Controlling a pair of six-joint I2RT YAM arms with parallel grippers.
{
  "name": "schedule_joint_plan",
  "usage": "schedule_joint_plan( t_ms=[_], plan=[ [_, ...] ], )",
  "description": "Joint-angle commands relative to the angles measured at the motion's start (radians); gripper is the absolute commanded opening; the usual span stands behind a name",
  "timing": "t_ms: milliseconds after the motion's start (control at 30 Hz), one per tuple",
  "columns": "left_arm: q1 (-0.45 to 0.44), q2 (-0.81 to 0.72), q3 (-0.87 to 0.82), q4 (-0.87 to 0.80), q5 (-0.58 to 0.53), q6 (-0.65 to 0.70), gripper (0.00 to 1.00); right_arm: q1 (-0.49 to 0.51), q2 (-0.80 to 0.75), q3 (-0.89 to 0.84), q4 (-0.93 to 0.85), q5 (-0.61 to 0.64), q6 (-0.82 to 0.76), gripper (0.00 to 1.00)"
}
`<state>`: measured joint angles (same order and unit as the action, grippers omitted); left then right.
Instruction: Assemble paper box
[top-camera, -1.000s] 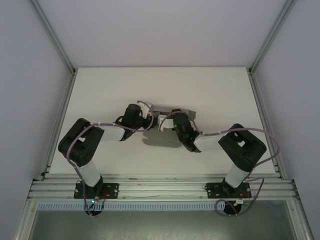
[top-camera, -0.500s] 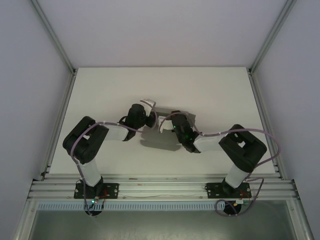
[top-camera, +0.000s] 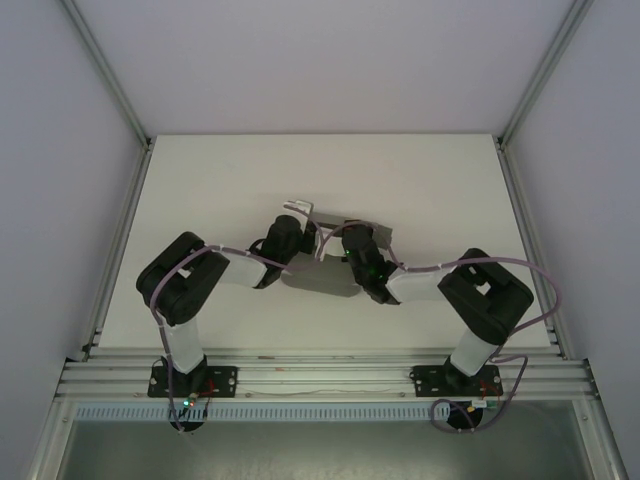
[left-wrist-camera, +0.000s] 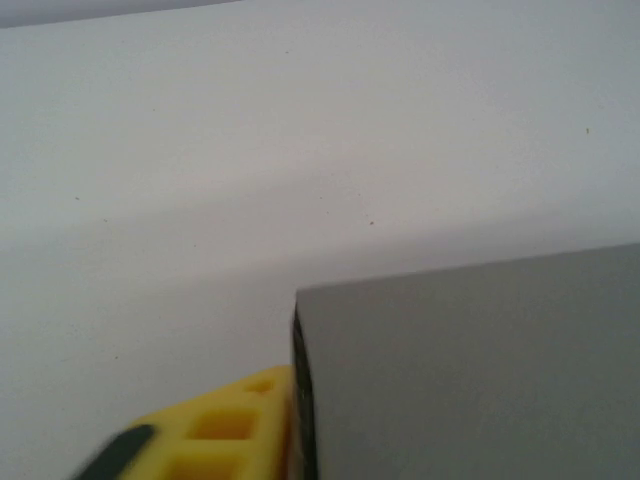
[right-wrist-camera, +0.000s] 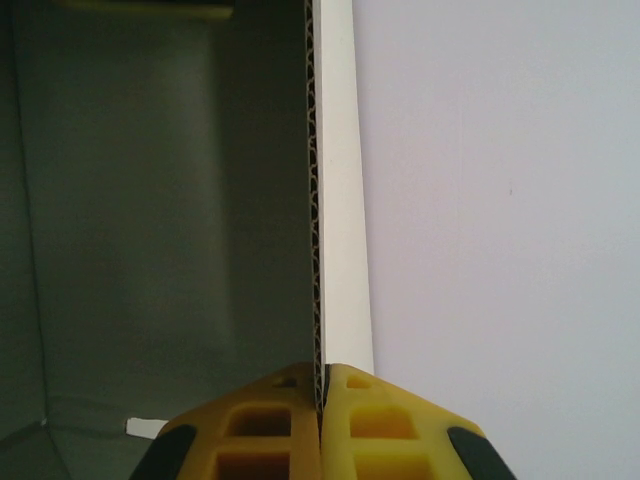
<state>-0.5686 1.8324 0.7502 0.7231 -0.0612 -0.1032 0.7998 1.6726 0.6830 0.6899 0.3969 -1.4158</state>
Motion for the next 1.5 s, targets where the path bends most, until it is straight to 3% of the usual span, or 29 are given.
schedule_joint_plan(
  t_ms=[0,133,333,400,433,533,600,767,833,900,933,1033,1133,1267,1467],
  plan=[
    [0.028,-0.028,-0.053,-0.019,-0.033,-0.036,0.38,0.010,-0.014,0.009,-0.052,0.040,0.044,0.00],
    [0.027,-0.092,-0.097,-0.056,0.041,-0.061,0.39,0.010,0.008,0.013,-0.035,0.056,0.043,0.00],
    [0.027,-0.089,-0.109,-0.064,0.001,-0.073,0.32,0.010,0.021,0.021,-0.034,0.069,0.045,0.00],
    [0.027,-0.068,-0.100,-0.050,0.008,-0.070,0.05,0.010,0.021,0.021,-0.030,0.069,0.049,0.00],
    [0.026,-0.053,-0.089,-0.051,-0.010,-0.074,0.00,0.011,0.017,0.020,-0.035,0.062,0.058,0.00],
    [0.022,-0.014,-0.079,0.006,-0.063,-0.066,0.00,0.015,-0.004,0.022,-0.082,0.047,0.109,0.00],
    [0.021,-0.001,-0.091,0.081,-0.052,-0.051,0.00,0.015,-0.034,0.027,-0.141,0.032,0.169,0.14],
    [0.020,0.022,-0.073,0.125,0.033,0.014,0.00,0.013,-0.186,0.085,-0.473,-0.102,0.434,0.67],
    [0.019,0.026,-0.072,0.140,0.089,0.050,0.00,0.005,-0.256,0.105,-0.584,-0.176,0.536,0.74],
    [0.019,0.024,-0.075,0.143,0.134,0.078,0.00,-0.013,-0.323,0.121,-0.679,-0.269,0.624,0.93],
    [0.019,0.024,-0.077,0.152,0.144,0.083,0.00,-0.029,-0.357,0.128,-0.723,-0.334,0.677,0.97],
    [0.019,0.025,-0.102,0.224,0.204,0.109,0.00,-0.101,-0.418,0.154,-0.769,-0.480,0.822,1.00],
    [0.020,0.042,-0.123,0.305,0.269,0.141,0.00,-0.184,-0.399,0.228,-0.794,-0.546,0.964,1.00],
    [0.014,0.068,-0.113,0.342,0.300,0.158,0.00,-0.254,-0.254,0.440,-0.986,-0.623,1.103,1.00],
    [0.013,0.104,-0.097,0.357,0.343,0.158,0.00,-0.261,-0.027,0.654,-1.169,-0.666,1.107,0.97]
  ],
)
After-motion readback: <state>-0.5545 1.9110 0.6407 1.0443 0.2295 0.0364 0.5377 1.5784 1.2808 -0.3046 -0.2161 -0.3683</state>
